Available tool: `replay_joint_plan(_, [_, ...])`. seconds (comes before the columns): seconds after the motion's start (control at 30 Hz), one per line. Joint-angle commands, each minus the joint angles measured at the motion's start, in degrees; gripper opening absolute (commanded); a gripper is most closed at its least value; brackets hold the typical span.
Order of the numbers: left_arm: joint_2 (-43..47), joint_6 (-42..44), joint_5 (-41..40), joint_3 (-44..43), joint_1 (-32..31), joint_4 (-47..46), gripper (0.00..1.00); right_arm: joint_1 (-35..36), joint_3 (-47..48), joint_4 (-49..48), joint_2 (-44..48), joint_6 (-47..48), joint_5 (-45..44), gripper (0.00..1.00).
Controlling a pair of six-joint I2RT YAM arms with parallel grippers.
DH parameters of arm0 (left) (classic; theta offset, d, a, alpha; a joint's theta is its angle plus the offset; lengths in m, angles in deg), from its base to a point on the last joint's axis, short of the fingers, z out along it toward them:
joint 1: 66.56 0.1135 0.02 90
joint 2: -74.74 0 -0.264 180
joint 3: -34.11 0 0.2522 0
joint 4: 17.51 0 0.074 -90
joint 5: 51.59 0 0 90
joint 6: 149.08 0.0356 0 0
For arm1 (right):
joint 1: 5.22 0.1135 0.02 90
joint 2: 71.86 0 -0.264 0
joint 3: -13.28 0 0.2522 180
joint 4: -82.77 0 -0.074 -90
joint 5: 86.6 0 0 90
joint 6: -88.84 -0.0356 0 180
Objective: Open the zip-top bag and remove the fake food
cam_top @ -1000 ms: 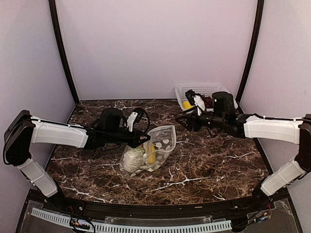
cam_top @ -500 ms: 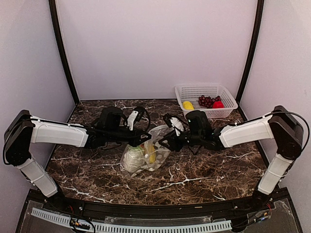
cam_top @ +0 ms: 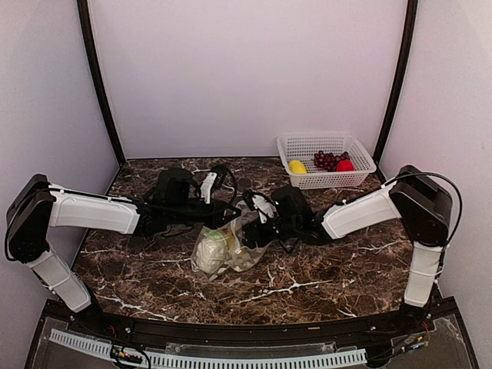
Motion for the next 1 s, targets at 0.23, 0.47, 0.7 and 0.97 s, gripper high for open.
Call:
replay_joint_plan(0.23, [0.1,-3.3,0.8,2.2,0.4,-5.2,0.01,3.3,5.1,1.6,-7.1,-4.5,-3.9,0.73])
replay_joint_plan(0.47, [0.5,-3.4,0.6,3.2,0.7,-5.3,0.01,4.0,6.8,2.6,-13.0,-4.4,-6.9,0.72])
replay_joint_plan(0.7, [0.3,-3.3,0.3,3.7,0.8,-5.5,0.01,4.4,4.6,2.4,-13.6,-3.8,-8.5,0.53])
replay_joint_plan(0.97, [0.1,-2.8,-0.2,3.7,1.0,-4.8,0.01,4.4,2.4,4.3,-4.1,-2.5,-7.8,0.33])
